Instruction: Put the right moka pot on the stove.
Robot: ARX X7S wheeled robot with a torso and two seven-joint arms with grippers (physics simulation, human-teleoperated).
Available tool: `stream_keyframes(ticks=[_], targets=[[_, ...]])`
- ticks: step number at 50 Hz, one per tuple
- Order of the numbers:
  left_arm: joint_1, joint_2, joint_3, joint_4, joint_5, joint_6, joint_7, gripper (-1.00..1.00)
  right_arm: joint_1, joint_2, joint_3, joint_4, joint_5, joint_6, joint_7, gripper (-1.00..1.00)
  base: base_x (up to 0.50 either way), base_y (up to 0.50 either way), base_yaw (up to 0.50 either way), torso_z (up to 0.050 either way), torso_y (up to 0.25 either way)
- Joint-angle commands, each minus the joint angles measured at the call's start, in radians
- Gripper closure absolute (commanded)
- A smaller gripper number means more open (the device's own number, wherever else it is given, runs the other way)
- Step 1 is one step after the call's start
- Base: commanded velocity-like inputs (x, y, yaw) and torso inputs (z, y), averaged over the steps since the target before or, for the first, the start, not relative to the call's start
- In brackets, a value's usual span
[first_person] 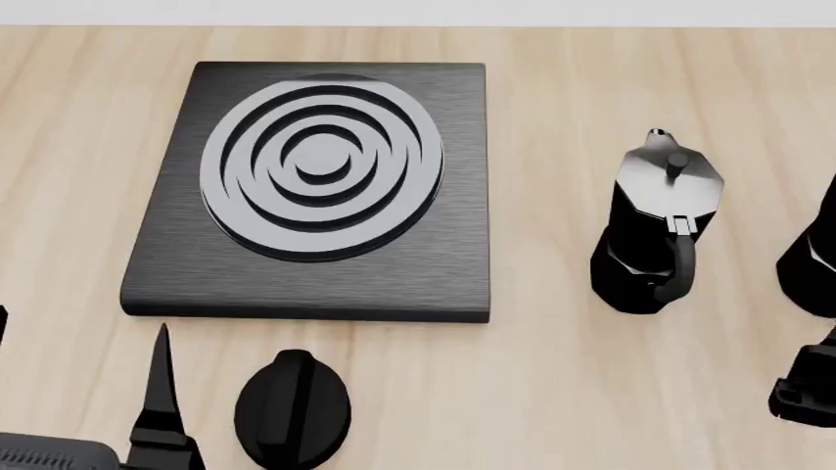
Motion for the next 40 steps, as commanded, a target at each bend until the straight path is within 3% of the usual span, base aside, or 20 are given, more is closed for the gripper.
stream_keyframes(ticks=[1,21,23,32,37,38,40], targets=[[-0.002,-0.002,0.001,-0.001,0.000,-0.004,-0.007,-1.00,0.122,0.024,-0.037,0.075,0.010,0.066,-0.015,-1.00,0.00,0.00,0.00,0.000,0.000],[-0.004,-0.005,0.008,-0.009,0.002,0.001,-0.015,-1.00,0.175,-0.002,-0.067,0.248,-0.033,-0.005,-0.062,-1.00,0.00,0.00,0.00,0.000,0.000],[-0.006,-0.005,0.009,-0.007,0.002,-0.005,-0.017,-1.00,0.205,0.021,-0.071,0.213,-0.015,0.061,-0.050,-1.00,0.00,0.00,0.00,0.000,0.000],[-0.009,-0.007,0.012,-0.004,0.000,-0.010,-0.019,-1.00,0.238,-0.008,-0.097,0.334,-0.047,-0.004,-0.087,-1.00,0.00,0.00,0.00,0.000,0.000],[-0.009,-0.008,0.013,-0.006,-0.001,-0.007,-0.019,-1.00,0.254,-0.012,-0.107,0.359,-0.054,-0.004,-0.091,-1.00,0.00,0.00,0.00,0.000,0.000],[-0.009,-0.008,0.015,-0.007,0.001,-0.006,-0.020,-1.00,0.271,0.007,-0.108,0.314,-0.038,0.056,-0.076,-1.00,0.00,0.00,0.00,0.000,0.000],[-0.009,-0.010,0.016,-0.006,0.003,-0.005,-0.021,-1.00,0.270,-0.012,-0.115,0.376,-0.060,-0.002,-0.093,-1.00,0.00,0.00,0.00,0.000,0.000]])
